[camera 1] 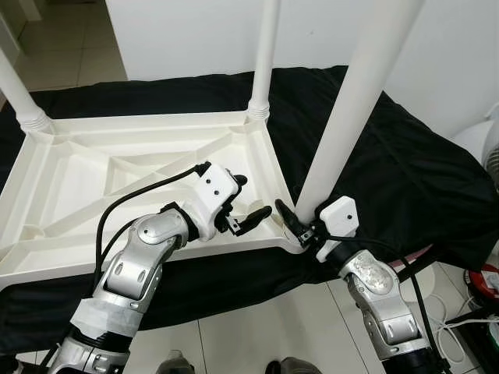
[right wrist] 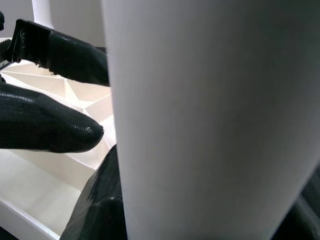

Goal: Building children table

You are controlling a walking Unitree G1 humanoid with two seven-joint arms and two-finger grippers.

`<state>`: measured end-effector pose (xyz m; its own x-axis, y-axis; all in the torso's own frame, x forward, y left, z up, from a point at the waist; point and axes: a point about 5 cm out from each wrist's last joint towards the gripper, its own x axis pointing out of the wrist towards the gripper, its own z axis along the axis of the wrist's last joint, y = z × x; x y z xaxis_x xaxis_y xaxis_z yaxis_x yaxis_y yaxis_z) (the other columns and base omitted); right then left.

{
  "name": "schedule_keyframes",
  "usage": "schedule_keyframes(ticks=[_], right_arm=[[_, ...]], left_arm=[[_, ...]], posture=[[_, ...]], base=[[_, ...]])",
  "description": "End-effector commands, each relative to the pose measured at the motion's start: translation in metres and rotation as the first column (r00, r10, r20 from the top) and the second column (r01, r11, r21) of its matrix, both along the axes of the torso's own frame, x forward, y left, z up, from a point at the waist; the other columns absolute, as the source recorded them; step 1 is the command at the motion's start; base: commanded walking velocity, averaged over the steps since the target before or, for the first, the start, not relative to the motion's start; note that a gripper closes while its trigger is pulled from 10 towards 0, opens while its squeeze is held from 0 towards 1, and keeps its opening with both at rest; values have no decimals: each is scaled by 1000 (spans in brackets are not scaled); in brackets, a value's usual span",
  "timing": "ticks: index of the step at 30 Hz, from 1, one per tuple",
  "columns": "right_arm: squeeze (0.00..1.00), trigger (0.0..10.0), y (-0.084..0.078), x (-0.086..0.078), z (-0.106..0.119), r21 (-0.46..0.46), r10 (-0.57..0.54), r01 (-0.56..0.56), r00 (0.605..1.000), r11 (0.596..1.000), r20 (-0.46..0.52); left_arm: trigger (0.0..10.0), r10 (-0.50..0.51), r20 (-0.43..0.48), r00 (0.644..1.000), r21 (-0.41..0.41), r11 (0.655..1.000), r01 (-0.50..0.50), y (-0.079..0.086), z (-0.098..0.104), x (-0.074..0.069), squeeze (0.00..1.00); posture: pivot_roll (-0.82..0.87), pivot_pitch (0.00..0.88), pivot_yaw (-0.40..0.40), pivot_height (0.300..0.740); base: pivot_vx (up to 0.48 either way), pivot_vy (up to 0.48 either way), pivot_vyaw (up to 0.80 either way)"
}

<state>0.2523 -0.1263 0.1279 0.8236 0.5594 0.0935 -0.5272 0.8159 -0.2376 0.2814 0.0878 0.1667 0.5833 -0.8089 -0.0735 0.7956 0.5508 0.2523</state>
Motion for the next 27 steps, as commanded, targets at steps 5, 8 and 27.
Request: schedule_keyframes(ticks=[5, 8, 27], right_arm=[[0, 10000, -1, -4, -34, -23, 4, -8, 986, 1000, -166], [0, 10000, -1, -3, -36, -3, 11, -11, 984, 1000, -180], [0, 10000, -2, -2, -38, 7, 29, -28, 982, 1000, -184]], left_arm=[[10000, 3, 9, 1000, 19, 1000, -3, 2, 0, 1, 0], [10000, 0, 11, 1000, 17, 1000, 0, 2, 1, 0, 0], [10000, -179, -79, 981, 60, 981, 184, 9, -12, -25, 0]], posture=[[43, 24, -2, 740], [45, 23, -2, 740], [47, 36, -12, 740]], base=[[0, 0, 0], [0, 0, 0], [0, 0, 0]])
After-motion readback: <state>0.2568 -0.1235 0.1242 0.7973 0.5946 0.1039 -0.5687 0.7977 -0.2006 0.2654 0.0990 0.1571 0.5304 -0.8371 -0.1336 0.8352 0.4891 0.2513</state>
